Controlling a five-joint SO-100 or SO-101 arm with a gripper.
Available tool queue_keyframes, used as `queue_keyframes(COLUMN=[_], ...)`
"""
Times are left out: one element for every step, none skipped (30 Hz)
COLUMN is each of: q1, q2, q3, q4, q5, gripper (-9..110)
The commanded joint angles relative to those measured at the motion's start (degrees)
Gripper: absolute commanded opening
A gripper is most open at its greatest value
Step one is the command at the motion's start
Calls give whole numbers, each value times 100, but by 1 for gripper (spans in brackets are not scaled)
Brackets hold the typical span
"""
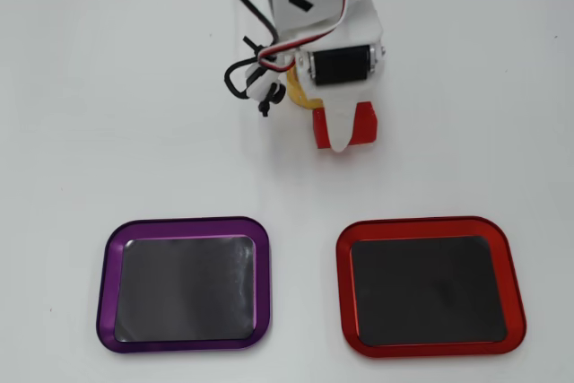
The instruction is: Grasp a red block and put it in the left red dish.
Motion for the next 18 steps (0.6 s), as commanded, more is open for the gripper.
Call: queue_keyframes(q1=[-290,-369,-457,-536,-615,-694,-765,-835,-879,-896,-923,-932,-932,-932,-932,-914,-896,-888], q2=[888,1063,1230,1354,1450,1556,1626,1644,1626,1573,1477,1354,1187,984,747,510,272,44], q3=[-475,-527,-571,-589,-642,-703,-756,-782,-782,-782,-756,-756,-773,-773,-791,-835,-967,-1151], q4=[237,211,185,167,70,-97,-290,-519,-809,-1169,-1512,-1784,-2030,-2232,-2391,-2549,-2646,-2707], q5=[-26,-26,-26,-35,-35,-44,-70,-176,-316,-475,-642,-809,-949,-1063,-1151,-1222,-1274,-1292], gripper=[0,0,0,0,0,0,0,0,0,0,0,0,0,0,0,0,0,0])
